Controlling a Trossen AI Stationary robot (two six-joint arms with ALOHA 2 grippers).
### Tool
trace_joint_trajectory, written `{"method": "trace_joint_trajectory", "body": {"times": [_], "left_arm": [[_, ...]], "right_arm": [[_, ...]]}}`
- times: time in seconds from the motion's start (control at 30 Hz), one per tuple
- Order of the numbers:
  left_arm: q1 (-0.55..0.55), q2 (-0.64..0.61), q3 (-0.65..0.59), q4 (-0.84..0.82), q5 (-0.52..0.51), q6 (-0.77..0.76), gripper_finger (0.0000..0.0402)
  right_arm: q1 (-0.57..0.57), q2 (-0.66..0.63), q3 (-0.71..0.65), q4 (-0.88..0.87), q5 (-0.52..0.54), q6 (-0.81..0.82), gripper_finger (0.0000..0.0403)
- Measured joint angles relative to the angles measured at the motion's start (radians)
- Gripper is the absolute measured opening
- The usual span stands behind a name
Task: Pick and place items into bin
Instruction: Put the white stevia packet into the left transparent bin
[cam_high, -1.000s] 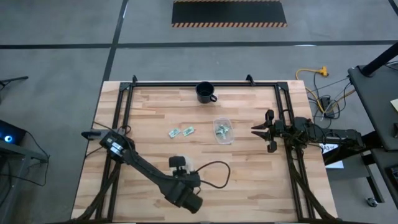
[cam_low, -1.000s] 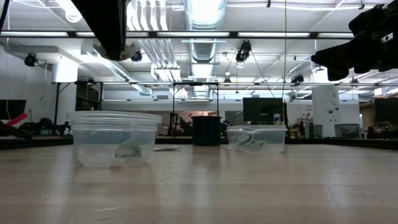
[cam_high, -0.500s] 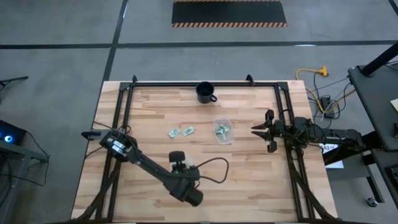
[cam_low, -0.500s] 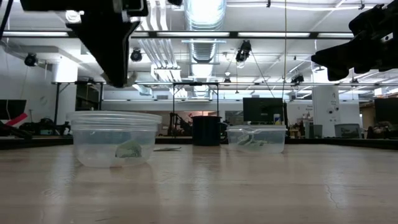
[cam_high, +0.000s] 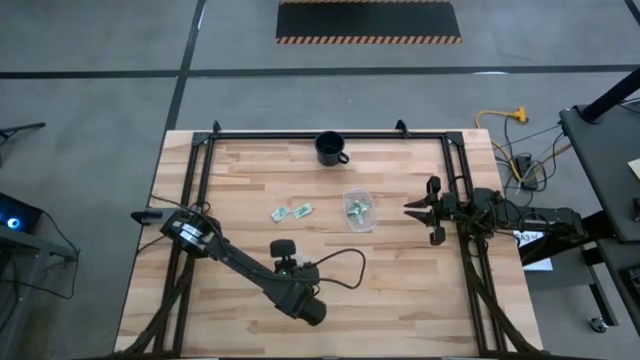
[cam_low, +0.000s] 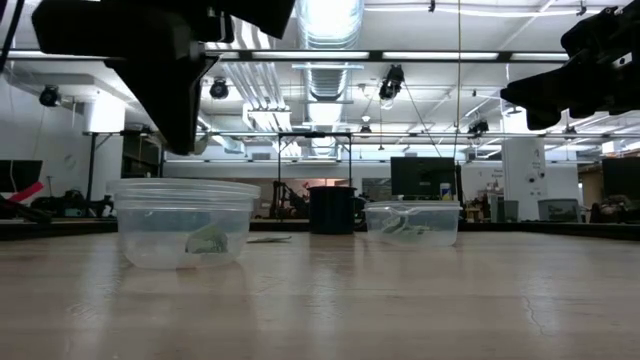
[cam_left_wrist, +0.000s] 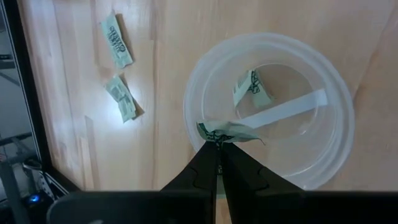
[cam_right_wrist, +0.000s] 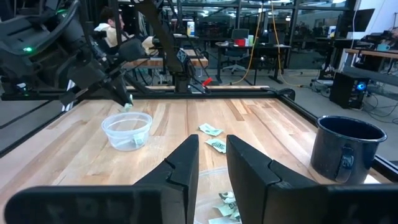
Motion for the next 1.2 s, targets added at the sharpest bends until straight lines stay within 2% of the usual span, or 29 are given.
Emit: {"method": "trace_joint_trajectory", "body": {"times": [0.53,0.93,1.2], "left_arm": [[0.024,-0.003,0.0,0.0,0.061,0.011,0.0002],[0.026,-0.003,0.0,0.0,0.035,0.004,0.0094],[0.026,-0.004,0.0,0.0,0.034,0.019,0.0109]], "right_arm": [[0.0,0.0,0.0,0.0,0.0,-0.001,0.0072],[0.0,0.0,0.0,0.0,0.0,-0.001,0.0072],[0.0,0.0,0.0,0.0,0.0,0.0,0.0072]]}}
